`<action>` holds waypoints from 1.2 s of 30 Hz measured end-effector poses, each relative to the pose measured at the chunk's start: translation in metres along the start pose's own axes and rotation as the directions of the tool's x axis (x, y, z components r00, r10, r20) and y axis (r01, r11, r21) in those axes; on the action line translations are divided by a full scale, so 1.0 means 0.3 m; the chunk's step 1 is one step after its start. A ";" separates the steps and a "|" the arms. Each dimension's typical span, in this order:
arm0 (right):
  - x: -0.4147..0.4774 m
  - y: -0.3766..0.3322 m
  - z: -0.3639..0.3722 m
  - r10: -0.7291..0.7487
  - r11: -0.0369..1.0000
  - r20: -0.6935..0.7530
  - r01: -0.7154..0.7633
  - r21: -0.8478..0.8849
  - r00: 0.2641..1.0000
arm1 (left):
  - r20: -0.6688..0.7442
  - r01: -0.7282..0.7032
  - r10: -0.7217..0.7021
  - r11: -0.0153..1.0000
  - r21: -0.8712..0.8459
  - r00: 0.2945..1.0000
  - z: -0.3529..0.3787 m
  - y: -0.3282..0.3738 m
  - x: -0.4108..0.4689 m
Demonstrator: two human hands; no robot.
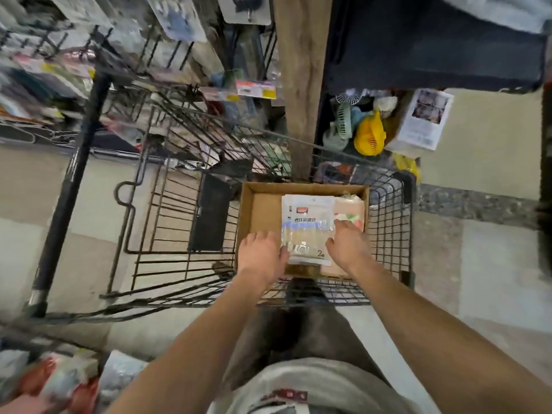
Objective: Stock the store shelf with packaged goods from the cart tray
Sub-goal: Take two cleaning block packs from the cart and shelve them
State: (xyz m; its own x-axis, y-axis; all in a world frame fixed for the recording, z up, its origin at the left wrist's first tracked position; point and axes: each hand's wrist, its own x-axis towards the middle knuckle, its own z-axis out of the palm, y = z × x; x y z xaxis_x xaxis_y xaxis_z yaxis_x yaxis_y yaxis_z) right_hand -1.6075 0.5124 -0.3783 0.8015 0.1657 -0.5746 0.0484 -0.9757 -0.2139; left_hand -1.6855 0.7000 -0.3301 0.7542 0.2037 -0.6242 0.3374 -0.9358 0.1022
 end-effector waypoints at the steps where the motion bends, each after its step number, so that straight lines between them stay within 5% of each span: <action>1: 0.015 0.001 0.007 0.012 1.000 0.009 -0.012 -0.010 1.000 | 0.009 -0.006 0.006 1.000 0.013 1.000 -0.001 -0.005 0.024; 15: 0.271 0.003 0.220 0.163 0.986 0.184 -0.156 -0.053 0.969 | 0.191 -0.026 0.021 0.999 0.022 0.981 0.173 -0.087 0.347; 24: 0.449 0.009 0.475 0.352 0.936 0.135 -0.350 -0.039 0.926 | 0.246 -0.001 0.018 0.998 -0.070 0.969 0.397 -0.111 0.549; 31: 0.505 0.100 0.571 0.427 0.764 0.074 -0.403 0.504 0.901 | 0.219 0.099 -0.040 0.959 -0.265 0.975 0.525 -0.111 0.689; 36: 0.480 0.203 0.539 0.472 0.667 0.022 -0.374 0.644 0.881 | 0.213 0.184 -0.083 0.835 -0.519 0.974 0.584 -0.064 0.748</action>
State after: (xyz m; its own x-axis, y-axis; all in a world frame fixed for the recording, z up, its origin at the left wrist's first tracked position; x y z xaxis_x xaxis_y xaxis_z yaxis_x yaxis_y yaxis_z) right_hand -1.5857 0.5001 -0.6017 0.7163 -0.3118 -0.6243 -0.6511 -0.6206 -0.4370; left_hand -1.6214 0.7133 -0.6080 0.5867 0.2145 -0.7809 0.7127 -0.5946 0.3721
